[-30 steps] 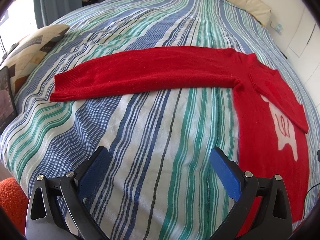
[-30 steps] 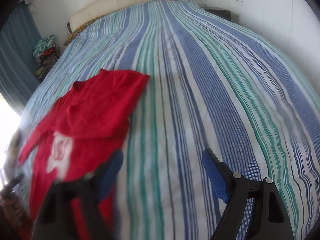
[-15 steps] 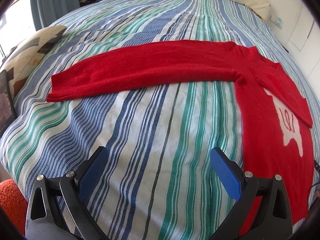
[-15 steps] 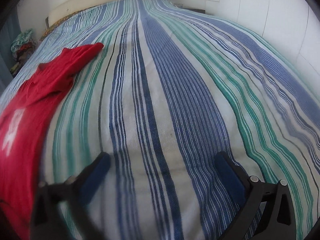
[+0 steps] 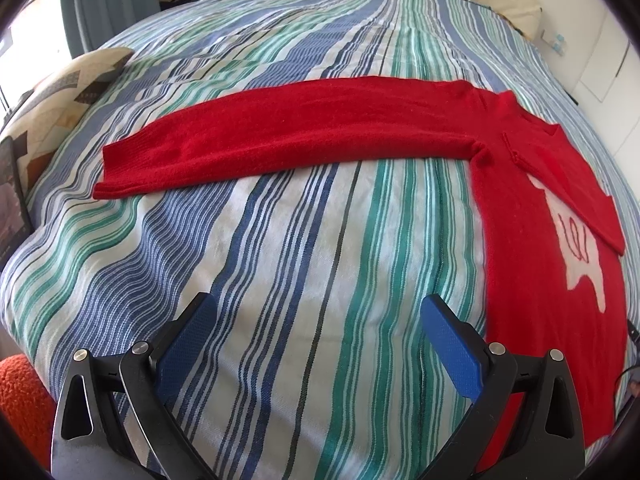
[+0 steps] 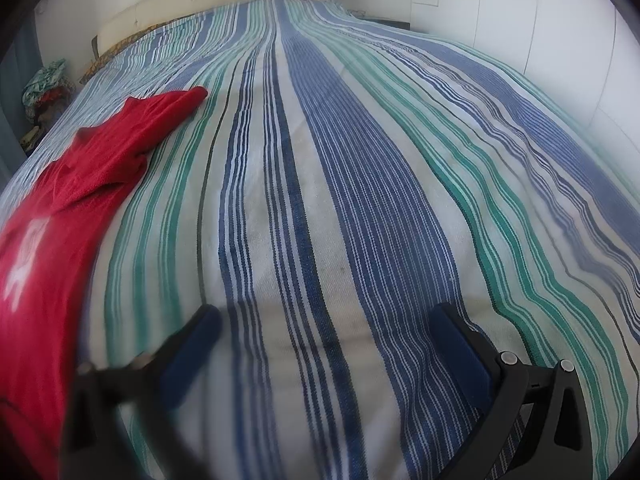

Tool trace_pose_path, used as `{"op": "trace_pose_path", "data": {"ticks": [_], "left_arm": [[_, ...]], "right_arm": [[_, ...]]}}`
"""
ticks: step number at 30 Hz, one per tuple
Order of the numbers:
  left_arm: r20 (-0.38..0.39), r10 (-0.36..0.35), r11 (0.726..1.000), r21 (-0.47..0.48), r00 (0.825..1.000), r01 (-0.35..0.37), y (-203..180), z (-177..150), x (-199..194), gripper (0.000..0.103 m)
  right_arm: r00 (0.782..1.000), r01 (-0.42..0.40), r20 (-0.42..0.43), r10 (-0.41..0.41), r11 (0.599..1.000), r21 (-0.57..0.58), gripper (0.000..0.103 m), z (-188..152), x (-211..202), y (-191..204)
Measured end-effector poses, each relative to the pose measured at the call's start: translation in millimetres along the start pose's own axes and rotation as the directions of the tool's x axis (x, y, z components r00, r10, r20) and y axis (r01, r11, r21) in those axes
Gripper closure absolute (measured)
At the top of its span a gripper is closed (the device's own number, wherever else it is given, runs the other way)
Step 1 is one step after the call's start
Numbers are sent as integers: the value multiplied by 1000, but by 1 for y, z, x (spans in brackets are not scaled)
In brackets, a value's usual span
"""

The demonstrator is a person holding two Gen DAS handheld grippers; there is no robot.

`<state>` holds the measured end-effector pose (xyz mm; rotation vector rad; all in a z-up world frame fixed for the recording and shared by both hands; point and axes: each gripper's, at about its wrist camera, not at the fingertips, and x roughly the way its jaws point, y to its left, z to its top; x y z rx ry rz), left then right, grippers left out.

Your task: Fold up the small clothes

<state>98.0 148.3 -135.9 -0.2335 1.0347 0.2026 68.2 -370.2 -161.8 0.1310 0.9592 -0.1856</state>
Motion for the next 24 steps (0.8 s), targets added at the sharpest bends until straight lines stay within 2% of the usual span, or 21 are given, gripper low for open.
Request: {"op": "trace_pose_path", "data": {"ticks": [24], "left_arm": [[-26, 6, 1000, -1, 1000, -6, 2, 0, 5, 1]], "right_arm": [[1000, 3, 2, -3, 1000, -4, 0, 0, 1, 1]]}}
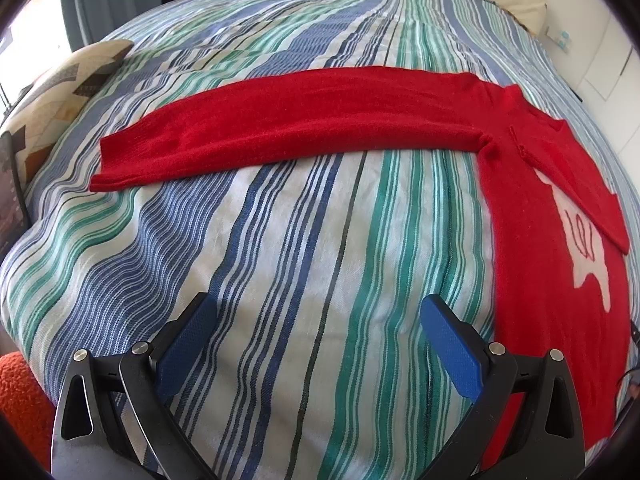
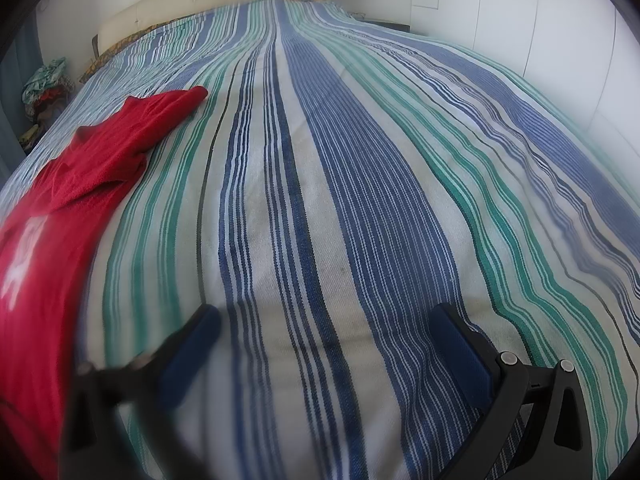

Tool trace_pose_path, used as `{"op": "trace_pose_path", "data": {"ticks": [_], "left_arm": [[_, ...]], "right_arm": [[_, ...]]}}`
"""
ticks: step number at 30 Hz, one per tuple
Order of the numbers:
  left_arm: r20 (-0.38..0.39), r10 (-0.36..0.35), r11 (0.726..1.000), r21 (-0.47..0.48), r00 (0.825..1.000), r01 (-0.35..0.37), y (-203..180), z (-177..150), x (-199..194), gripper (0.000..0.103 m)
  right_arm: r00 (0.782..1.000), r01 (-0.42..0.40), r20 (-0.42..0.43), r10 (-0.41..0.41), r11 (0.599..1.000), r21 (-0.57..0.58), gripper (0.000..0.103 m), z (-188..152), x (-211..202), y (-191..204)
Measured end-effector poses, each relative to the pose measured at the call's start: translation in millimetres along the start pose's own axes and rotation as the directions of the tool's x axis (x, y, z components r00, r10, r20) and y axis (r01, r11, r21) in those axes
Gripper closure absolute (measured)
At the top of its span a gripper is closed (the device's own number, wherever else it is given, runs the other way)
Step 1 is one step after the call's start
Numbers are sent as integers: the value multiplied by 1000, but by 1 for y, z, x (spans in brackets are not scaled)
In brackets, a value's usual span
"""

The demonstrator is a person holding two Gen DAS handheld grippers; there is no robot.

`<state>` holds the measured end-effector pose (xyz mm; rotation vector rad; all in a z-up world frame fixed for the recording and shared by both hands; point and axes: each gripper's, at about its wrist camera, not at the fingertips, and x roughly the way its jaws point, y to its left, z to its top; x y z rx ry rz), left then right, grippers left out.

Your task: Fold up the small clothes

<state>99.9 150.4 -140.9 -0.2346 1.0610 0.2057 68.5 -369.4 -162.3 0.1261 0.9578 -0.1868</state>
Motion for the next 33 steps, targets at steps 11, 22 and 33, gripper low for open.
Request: {"op": "trace_pose_path", "data": {"ticks": [11, 22, 33], "left_arm": [[-2, 2, 1000, 6, 1000, -2, -1, 0, 0, 1], [-10, 8, 1000, 16, 1000, -7, -3, -1, 2, 1], [-13, 9, 1000, 17, 1000, -9, -4, -2, 2, 1]], "right_arm": [[1000, 0, 0, 0, 1000, 0, 0, 0, 0, 0], [1000, 0, 0, 0, 1000, -1, 0, 0, 1, 0], [1000, 1, 1, -1, 1000, -1, 0, -1, 1, 1]]}}
